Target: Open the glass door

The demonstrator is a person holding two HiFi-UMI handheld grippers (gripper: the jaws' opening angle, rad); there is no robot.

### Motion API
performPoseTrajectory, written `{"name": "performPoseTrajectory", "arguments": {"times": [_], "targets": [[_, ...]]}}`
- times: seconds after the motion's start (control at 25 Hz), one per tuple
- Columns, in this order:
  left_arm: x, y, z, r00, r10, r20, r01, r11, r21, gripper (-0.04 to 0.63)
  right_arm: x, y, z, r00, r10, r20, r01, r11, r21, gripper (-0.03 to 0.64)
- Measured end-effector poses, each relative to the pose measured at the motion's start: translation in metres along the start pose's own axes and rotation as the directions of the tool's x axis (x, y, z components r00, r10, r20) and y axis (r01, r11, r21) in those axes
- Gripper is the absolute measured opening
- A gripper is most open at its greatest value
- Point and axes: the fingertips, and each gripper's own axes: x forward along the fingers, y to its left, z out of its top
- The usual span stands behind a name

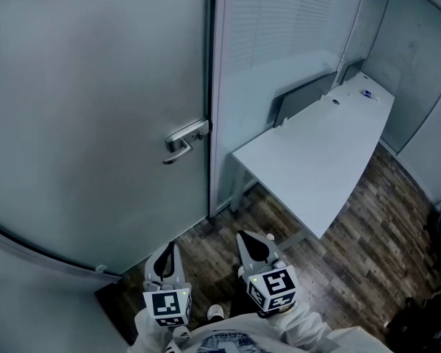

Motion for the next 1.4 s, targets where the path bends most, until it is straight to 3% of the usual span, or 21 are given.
{"name": "performPoseTrajectory", "arguments": {"times": [0.24, 0.6, 0.72, 1.0, 1.2, 1.4], "targets": [[0.023, 0.017, 0.003, 0.996, 0.094, -0.009, -0.094, 0.996, -0.006, 0.005, 0.045, -0.009, 0.010, 0.996, 0.092, 0.002, -0.092, 0.996, -0.010, 0.005], [0.094, 0.026, 0.043, 0.970, 0.241, -0.025, -0.242, 0.970, -0.006, 0.005, 0.127, -0.042, 0.051, 0.961, 0.277, -0.004, -0.277, 0.960, -0.039, 0.005], [0.108, 0.027, 0.057, 0.957, 0.287, -0.039, -0.287, 0.958, -0.004, 0.005, 0.143, -0.052, 0.062, 0.944, 0.328, -0.018, -0.329, 0.944, -0.037, 0.005], [0.153, 0.028, 0.037, 0.920, 0.388, -0.054, -0.390, 0.920, -0.032, 0.005, 0.187, -0.079, 0.046, 0.896, 0.442, -0.047, -0.444, 0.895, -0.049, 0.005], [0.165, 0.028, 0.050, 0.895, 0.446, -0.018, -0.446, 0.895, 0.013, 0.005, 0.207, -0.094, 0.046, 0.867, 0.495, -0.060, -0.498, 0.867, -0.033, 0.005], [0.165, 0.029, 0.053, 0.875, 0.481, -0.045, -0.481, 0.877, 0.028, 0.005, 0.214, -0.095, 0.049, 0.847, 0.527, -0.068, -0.528, 0.849, 0.005, 0.005]]}}
